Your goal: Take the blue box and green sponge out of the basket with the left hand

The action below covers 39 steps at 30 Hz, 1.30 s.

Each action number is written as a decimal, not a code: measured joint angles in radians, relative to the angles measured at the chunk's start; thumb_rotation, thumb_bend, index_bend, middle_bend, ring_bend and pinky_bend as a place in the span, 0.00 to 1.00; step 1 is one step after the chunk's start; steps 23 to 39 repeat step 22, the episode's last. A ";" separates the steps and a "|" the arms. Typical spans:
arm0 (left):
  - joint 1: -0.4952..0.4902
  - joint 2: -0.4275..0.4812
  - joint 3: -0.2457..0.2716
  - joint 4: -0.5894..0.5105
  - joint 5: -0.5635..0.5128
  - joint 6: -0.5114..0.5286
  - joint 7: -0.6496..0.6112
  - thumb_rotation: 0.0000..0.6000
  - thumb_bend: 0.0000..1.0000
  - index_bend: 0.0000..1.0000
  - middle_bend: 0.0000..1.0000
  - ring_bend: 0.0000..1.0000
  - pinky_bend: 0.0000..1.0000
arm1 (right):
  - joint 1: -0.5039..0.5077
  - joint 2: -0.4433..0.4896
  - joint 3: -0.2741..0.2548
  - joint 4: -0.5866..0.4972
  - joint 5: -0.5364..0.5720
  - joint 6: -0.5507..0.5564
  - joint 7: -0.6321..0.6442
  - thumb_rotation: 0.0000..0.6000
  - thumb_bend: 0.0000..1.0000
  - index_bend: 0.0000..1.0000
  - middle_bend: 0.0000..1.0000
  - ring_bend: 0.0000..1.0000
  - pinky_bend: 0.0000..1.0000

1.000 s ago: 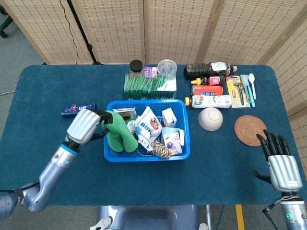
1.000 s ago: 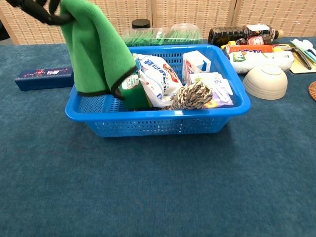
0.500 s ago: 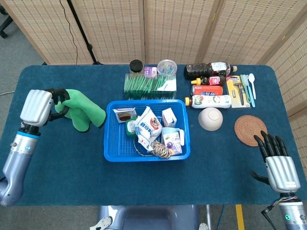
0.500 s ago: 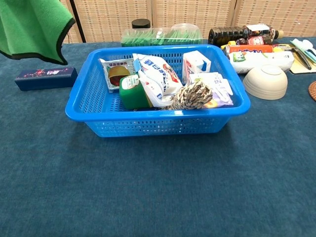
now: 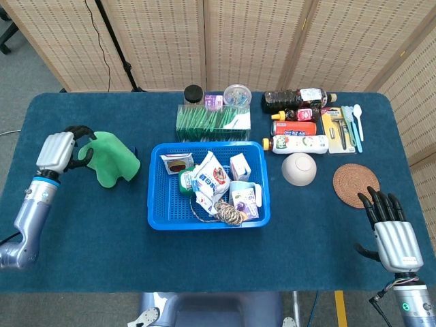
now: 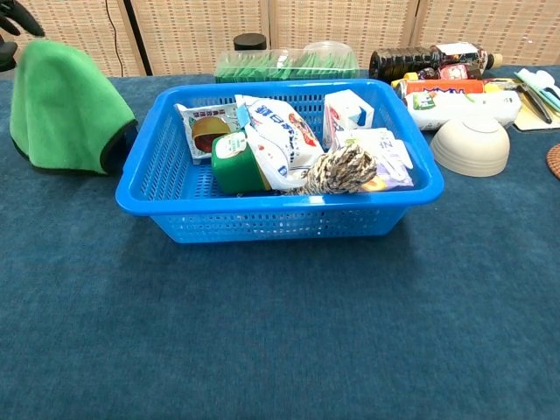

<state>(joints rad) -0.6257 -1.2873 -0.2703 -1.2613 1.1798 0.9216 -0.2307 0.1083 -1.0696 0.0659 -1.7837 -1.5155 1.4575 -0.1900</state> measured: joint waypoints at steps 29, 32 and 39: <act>0.395 0.158 0.217 -0.365 0.199 0.536 0.094 0.88 0.57 0.00 0.00 0.00 0.00 | -0.017 0.027 -0.004 -0.004 -0.043 0.051 0.062 1.00 0.00 0.00 0.00 0.00 0.00; 0.395 0.158 0.217 -0.365 0.199 0.536 0.094 0.88 0.57 0.00 0.00 0.00 0.00 | -0.017 0.027 -0.004 -0.004 -0.043 0.051 0.062 1.00 0.00 0.00 0.00 0.00 0.00; 0.395 0.158 0.217 -0.365 0.199 0.536 0.094 0.88 0.57 0.00 0.00 0.00 0.00 | -0.017 0.027 -0.004 -0.004 -0.043 0.051 0.062 1.00 0.00 0.00 0.00 0.00 0.00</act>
